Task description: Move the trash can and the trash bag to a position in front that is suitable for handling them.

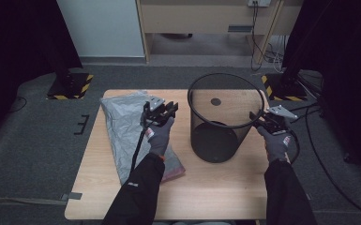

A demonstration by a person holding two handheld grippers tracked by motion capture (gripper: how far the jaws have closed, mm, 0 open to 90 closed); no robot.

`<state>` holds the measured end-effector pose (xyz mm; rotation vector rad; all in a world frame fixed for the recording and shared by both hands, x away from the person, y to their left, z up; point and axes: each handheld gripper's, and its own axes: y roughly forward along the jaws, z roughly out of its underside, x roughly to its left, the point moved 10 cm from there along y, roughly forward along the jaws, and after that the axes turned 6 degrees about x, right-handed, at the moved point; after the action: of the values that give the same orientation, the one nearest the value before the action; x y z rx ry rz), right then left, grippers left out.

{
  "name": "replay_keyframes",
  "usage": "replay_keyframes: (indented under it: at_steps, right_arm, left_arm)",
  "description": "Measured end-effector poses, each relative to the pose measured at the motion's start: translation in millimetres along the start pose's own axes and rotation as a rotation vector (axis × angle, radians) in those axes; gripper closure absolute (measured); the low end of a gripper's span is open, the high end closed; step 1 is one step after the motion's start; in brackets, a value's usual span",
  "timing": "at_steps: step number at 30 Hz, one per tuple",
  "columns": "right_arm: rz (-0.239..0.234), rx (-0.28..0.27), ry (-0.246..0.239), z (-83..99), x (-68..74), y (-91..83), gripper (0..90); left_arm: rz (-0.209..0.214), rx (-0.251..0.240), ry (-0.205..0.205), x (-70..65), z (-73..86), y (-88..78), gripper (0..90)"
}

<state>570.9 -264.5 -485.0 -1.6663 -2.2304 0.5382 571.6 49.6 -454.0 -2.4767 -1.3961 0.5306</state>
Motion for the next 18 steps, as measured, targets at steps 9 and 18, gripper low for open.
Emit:
replay_keyframes:
  at_steps: [9,18]
  right_arm:
    - [-0.07,-0.028,-0.011,-13.4,11.1,4.1,62.3]
    - [-0.185,0.005,-0.087,-6.8,52.5,-10.5,71.3]
  left_arm:
    - [0.143,0.004,0.058,-27.6,-9.0,4.3,83.3]
    - [0.164,0.049,0.106,-26.5,-0.5,-24.6,89.0]
